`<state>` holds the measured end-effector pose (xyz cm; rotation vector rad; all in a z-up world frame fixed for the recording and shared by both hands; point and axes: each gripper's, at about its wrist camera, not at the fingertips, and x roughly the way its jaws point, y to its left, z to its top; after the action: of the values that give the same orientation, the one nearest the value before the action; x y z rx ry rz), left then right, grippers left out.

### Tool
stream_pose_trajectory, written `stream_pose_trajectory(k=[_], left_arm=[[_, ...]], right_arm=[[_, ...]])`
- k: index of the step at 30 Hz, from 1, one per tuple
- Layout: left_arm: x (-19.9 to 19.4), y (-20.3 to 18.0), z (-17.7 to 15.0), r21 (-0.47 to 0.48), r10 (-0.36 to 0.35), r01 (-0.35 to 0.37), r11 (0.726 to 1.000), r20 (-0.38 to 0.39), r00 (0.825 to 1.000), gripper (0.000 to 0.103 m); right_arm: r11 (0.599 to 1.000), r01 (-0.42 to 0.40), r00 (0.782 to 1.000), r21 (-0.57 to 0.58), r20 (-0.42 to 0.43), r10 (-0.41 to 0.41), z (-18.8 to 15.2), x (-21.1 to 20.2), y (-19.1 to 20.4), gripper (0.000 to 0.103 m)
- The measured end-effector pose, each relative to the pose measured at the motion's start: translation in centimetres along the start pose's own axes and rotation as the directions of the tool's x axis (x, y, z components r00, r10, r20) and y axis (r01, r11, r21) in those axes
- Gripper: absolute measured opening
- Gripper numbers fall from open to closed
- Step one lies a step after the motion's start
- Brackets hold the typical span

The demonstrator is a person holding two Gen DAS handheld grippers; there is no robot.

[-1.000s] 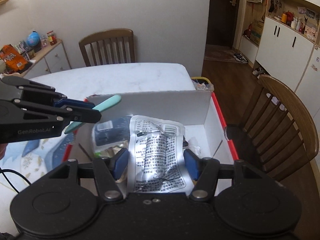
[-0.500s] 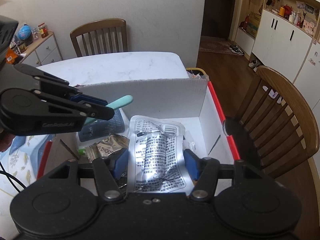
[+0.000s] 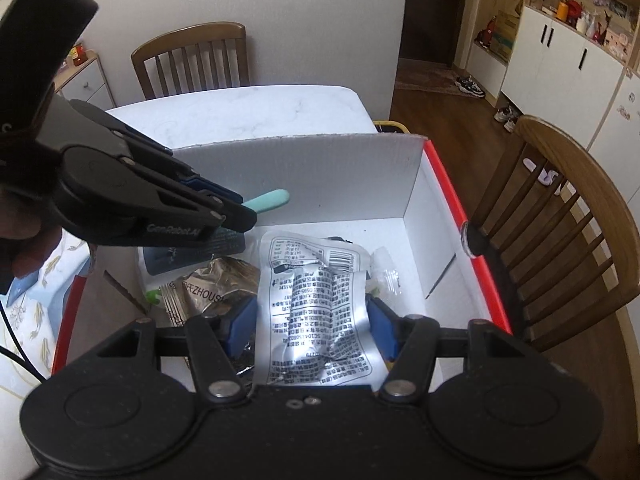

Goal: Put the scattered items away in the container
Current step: 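Lower the sachet and green stick into the box and open both tools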

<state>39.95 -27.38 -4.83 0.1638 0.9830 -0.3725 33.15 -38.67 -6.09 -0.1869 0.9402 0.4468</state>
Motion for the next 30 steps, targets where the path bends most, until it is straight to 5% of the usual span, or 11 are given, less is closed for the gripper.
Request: stream_pose_trajectory(k=[30], left_arm=[[4.6,0.3,0.0,0.010,-0.054,0.056,0.998,-0.151,0.987,0.010]], right_arm=[[1.000,0.011,0.999,-0.003,-0.038,-0.011,-0.6,2.1,0.3,0.061]])
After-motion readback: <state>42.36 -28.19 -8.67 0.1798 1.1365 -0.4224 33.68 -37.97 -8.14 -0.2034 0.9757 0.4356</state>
